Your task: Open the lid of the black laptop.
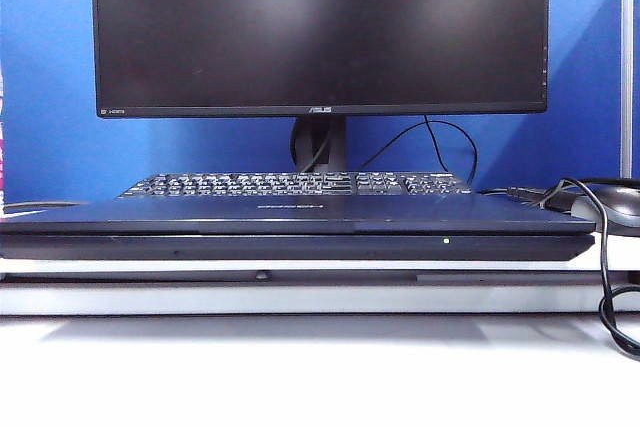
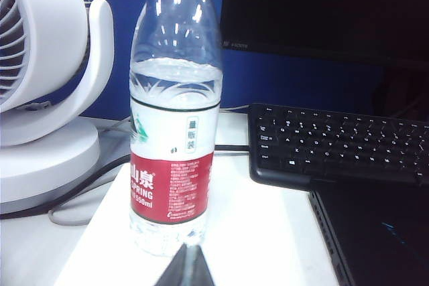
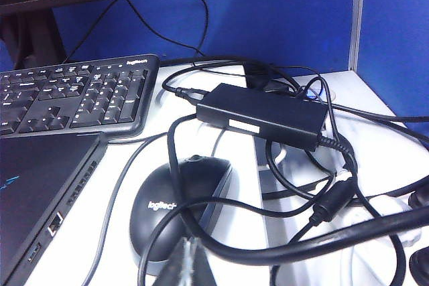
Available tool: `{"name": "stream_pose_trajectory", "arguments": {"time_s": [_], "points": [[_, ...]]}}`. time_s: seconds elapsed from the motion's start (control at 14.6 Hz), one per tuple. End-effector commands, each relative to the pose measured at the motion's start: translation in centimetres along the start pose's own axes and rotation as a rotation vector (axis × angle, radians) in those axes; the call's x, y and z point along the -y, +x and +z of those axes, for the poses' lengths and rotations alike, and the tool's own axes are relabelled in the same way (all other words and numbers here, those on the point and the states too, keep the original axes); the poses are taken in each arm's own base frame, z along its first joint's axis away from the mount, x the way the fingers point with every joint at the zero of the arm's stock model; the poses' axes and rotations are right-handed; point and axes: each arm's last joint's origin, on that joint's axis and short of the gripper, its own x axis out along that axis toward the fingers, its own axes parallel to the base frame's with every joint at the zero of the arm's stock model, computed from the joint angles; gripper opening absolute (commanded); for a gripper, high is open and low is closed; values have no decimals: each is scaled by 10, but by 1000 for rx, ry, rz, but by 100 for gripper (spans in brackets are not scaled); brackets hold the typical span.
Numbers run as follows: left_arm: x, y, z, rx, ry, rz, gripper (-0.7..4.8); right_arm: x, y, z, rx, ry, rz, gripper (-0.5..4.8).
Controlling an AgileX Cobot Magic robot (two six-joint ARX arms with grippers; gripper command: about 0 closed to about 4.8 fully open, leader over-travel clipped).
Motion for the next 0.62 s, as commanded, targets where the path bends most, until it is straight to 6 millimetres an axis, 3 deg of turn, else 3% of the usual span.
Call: {"name": "stream_pose_trajectory", "arguments": {"time_s": [0.07,0.27,0.41,0.48,0.62], "points": [[0,0,1,14,4,-1,-5,0,0,-1,5,2,2,-5],[0,0,1,15,-3,-1,-5,0,0,-1,5,16,4,-5],[0,0,3,31,-81,-10,-5,-2,0,1,7,255,84,-5],[2,0,4,32,-245,-50,-5,-5,0,3,2,428,164,-5],[7,-1,3,-54,-634,-228,-5,-10,-2,14,38,572,329,-5]]}}
